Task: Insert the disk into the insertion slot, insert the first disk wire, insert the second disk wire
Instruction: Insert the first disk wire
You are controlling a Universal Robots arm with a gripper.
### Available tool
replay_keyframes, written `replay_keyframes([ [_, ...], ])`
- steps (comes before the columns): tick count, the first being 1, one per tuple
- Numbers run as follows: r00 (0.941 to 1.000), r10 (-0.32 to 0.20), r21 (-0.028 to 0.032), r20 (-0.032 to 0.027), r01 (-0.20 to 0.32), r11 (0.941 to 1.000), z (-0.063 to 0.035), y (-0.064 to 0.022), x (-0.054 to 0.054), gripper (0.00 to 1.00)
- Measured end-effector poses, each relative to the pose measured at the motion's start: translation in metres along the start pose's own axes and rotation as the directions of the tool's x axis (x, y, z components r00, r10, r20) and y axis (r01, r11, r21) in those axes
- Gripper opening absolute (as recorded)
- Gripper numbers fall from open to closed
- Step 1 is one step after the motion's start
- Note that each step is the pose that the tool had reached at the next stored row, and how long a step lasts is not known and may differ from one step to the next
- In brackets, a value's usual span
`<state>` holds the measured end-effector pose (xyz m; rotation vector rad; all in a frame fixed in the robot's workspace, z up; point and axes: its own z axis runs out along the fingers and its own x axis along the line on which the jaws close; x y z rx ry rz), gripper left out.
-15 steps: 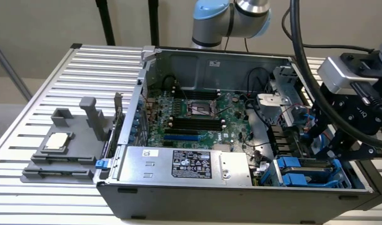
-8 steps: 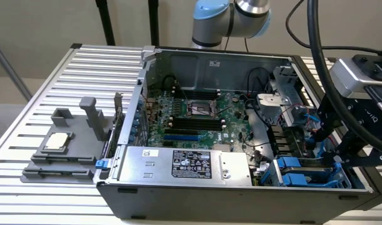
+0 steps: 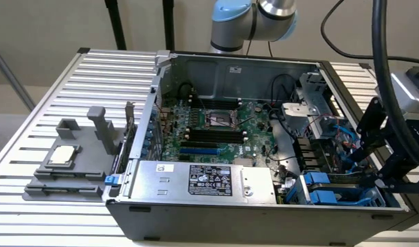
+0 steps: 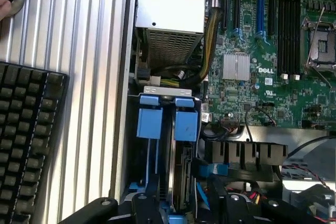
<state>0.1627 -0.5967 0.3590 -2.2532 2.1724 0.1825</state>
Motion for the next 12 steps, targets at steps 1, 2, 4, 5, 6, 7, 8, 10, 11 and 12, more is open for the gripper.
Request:
replay_keyframes([
  [1, 1.0000, 0.000, -0.0019, 0.0026, 0.000, 1.0000, 0.0005, -0.0020, 0.001, 0.49],
  [2, 1.0000, 0.000, -0.0034, 0.0050, 0.000, 1.0000, 0.0010, -0.0038, 0.002, 0.49],
  [4, 1.0000, 0.000, -0.0054, 0.0095, 0.000, 1.0000, 0.0021, -0.0070, 0.003, 0.49],
  [5, 0.9999, 0.000, -0.0059, 0.0122, 0.000, 1.0000, 0.0026, -0.0084, 0.004, 0.49],
  [6, 0.9999, -0.001, -0.0062, 0.0152, 0.001, 1.0000, 0.0031, -0.0094, 0.004, 0.49],
  [7, 0.9998, -0.002, -0.0062, 0.0190, 0.002, 1.0000, 0.0035, -0.0103, 0.004, 0.49],
  [8, 0.9997, -0.004, -0.0061, 0.0242, 0.004, 1.0000, 0.0039, -0.0109, 0.004, 0.49],
  [10, 0.9993, -0.009, -0.0060, 0.0356, 0.009, 0.9999, 0.0045, -0.0116, 0.004, 0.49],
  [11, 0.9991, -0.011, -0.0060, 0.0407, 0.012, 0.9999, 0.0050, -0.0121, 0.005, 0.49],
  [12, 0.9989, -0.014, -0.0059, 0.0456, 0.014, 0.9999, 0.0055, -0.0126, 0.005, 0.49],
])
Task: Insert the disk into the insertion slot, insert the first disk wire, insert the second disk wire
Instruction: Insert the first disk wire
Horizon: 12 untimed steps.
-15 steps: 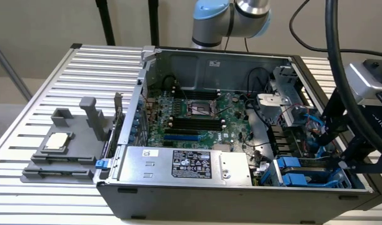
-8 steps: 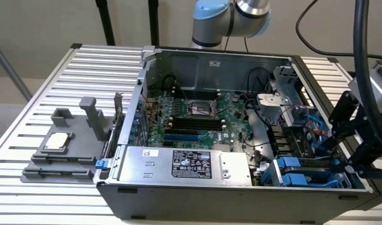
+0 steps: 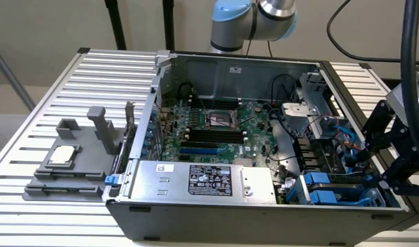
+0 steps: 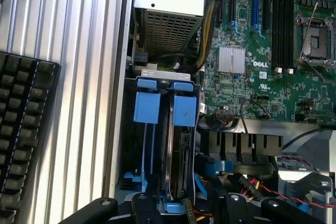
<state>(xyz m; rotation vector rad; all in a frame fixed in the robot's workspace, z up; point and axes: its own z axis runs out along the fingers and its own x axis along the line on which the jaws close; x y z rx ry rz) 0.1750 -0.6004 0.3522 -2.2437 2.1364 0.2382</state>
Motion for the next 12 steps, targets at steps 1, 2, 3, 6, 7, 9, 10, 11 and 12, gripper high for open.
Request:
replay_keyframes([
  [1, 1.0000, -0.002, 0.0000, 0.0043, 0.002, 1.0000, 0.0004, -0.0005, 0.0002, 0.49],
  [2, 1.0000, -0.004, -0.0001, 0.0088, 0.004, 1.0000, 0.0010, -0.0010, 0.0004, 0.49],
  [3, 0.9999, -0.006, -0.0001, 0.0125, 0.006, 1.0000, 0.0016, -0.0015, 0.0006, 0.49],
  [6, 0.9996, -0.018, -0.0009, 0.0233, 0.018, 0.9998, 0.0035, -0.0019, 0.0010, 0.49],
  [7, 0.9993, -0.025, -0.0015, 0.0272, 0.025, 0.9997, 0.0039, -0.0020, 0.0010, 0.49],
  [9, 0.9986, -0.039, -0.0027, 0.0354, 0.039, 0.9992, 0.0050, -0.0021, 0.0012, 0.49],
  [10, 0.9981, -0.047, -0.0034, 0.0396, 0.048, 0.9989, 0.0056, -0.0022, 0.0013, 0.49],
  [11, 0.9975, -0.056, -0.0040, 0.0436, 0.056, 0.9984, 0.0062, -0.0022, 0.0014, 0.49],
  [12, 0.9968, -0.063, -0.0045, 0.0478, 0.064, 0.9980, 0.0065, -0.0023, 0.0014, 0.49],
])
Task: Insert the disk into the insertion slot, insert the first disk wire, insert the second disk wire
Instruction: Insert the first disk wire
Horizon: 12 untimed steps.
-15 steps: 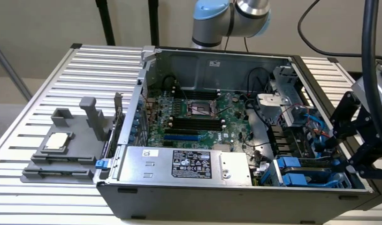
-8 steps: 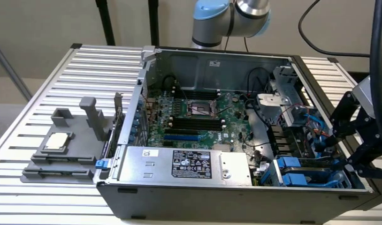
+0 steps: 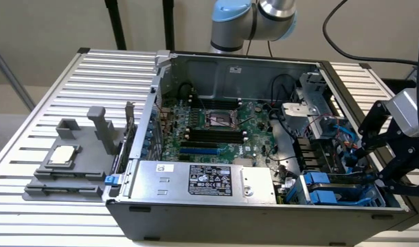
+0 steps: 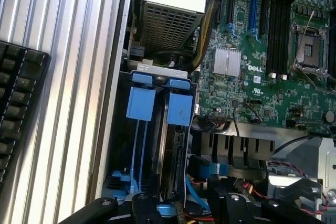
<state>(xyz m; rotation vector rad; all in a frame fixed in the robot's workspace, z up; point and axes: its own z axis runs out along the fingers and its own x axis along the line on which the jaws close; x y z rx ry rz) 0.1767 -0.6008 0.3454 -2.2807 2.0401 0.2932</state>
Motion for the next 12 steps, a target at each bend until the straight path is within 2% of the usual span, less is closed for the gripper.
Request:
replay_keyframes([
  [2, 0.9999, -0.014, -0.0007, 0.0085, 0.014, 0.9999, 0.0009, -0.0001, 0.0002, 0.49],
  [4, 0.9995, -0.027, 0.0001, 0.0140, 0.027, 0.9996, 0.0018, -0.0002, 0.0003, 0.49],
  [9, 0.9983, -0.054, 0.0072, 0.0227, 0.054, 0.9985, 0.0031, -0.0007, 0.0010, 0.49],
  [12, 0.9974, -0.067, 0.0099, 0.0259, 0.067, 0.9977, 0.0029, -0.0022, 0.0017, 0.49],
])
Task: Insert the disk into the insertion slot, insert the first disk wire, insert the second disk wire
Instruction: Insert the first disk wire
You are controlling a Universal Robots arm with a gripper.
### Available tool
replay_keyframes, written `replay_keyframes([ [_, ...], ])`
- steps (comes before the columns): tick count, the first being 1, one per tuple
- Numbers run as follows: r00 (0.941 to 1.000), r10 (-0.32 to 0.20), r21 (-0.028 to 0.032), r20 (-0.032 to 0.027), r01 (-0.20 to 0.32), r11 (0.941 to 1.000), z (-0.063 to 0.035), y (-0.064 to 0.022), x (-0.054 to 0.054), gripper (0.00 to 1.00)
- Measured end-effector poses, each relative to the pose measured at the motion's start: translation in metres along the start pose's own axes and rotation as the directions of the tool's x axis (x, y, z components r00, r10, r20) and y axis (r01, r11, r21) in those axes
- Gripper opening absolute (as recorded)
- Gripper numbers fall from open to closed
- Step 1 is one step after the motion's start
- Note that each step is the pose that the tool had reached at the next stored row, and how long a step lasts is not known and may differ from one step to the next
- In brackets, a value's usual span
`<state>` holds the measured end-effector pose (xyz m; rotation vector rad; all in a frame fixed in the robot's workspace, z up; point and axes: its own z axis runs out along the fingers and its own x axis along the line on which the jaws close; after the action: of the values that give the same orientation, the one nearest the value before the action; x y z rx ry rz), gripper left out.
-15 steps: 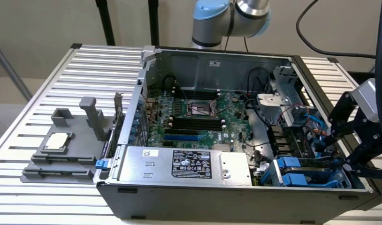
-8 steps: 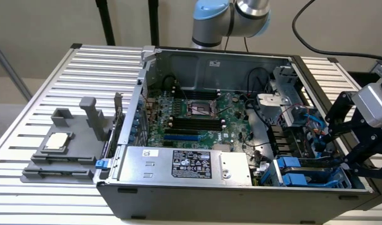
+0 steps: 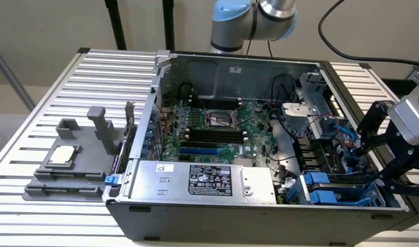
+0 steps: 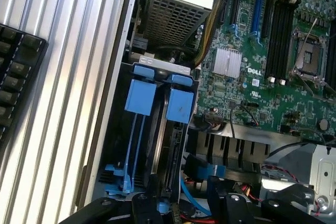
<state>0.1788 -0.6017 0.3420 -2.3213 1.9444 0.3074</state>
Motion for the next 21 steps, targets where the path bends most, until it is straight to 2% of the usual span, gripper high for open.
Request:
replay_keyframes([
  [8, 0.9995, -0.031, 0.0012, 0.0054, 0.031, 0.9995, -0.0007, -0.0033, 0.0023, 0.49],
  [12, 0.9991, -0.043, 0.0004, 0.0060, 0.043, 0.9991, -0.0011, -0.0043, 0.0031, 0.49],
  [13, 0.9989, -0.046, 0.0001, 0.0059, 0.046, 0.9989, -0.0013, -0.0046, 0.0032, 0.46],
  [14, 0.9988, -0.049, -0.0003, 0.0061, 0.049, 0.9988, -0.0014, -0.0049, 0.0033, 0.40],
  [16, 0.9984, -0.055, -0.0011, 0.0059, 0.055, 0.9985, -0.0018, -0.0056, 0.0035, 0.40],
  [17, 0.9983, -0.059, -0.0015, 0.0059, 0.059, 0.9983, -0.0019, -0.0059, 0.0037, 0.33],
  [21, 0.9975, -0.070, -0.0021, 0.0056, 0.070, 0.9975, -0.0020, -0.0061, 0.0042, 0.31],
])
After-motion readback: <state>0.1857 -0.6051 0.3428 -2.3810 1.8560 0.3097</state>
